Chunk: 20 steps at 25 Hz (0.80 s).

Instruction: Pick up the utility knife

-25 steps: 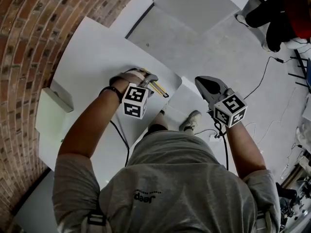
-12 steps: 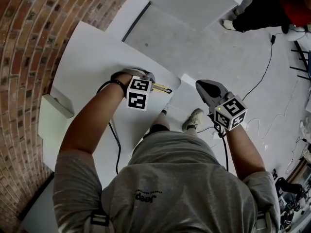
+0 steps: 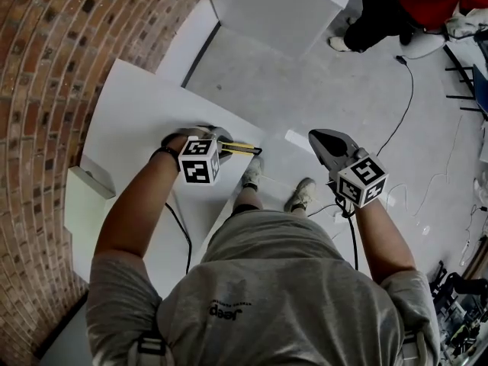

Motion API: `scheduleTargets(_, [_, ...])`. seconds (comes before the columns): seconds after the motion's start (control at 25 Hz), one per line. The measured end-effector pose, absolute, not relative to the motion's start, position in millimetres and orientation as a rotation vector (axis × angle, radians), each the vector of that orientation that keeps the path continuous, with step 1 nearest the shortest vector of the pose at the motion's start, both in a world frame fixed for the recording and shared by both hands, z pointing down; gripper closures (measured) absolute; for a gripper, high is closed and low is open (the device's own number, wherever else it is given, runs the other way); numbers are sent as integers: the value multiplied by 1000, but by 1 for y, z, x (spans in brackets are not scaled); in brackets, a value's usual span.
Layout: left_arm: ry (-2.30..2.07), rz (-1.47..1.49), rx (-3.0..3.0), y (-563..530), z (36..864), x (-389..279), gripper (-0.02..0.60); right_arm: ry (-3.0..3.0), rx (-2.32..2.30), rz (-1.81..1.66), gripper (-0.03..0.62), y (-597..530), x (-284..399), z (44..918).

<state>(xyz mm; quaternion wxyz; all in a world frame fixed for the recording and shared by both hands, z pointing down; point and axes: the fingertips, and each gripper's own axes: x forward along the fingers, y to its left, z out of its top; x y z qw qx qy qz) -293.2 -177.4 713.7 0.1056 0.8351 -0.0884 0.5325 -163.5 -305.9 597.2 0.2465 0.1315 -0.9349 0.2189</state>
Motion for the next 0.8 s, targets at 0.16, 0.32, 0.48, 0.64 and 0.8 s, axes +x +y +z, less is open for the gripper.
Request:
scheduleTargets(0.16, [-301,1507,2503,-191,692,-266,466,-2561,425,589,585,-312,-132,585])
scheduleTargets(0.32, [-348,1419,2558,-211,668,-233,466,-2568,510,588,585,-318,-94,571])
scheduleTargets(0.48, [-341,1328,2633,-234,644,-194,466,-2573,625,579,585,-326,-52,558])
scheduleTargets(0.64, [-343,1209,2683,-251,622,-149,466,-2566,718,588,585,-331,-7,549])
scheduleTargets(0.8, [-334,1114,2718,-265,603,-104,466,-2564,821,602,585,-337,39,540])
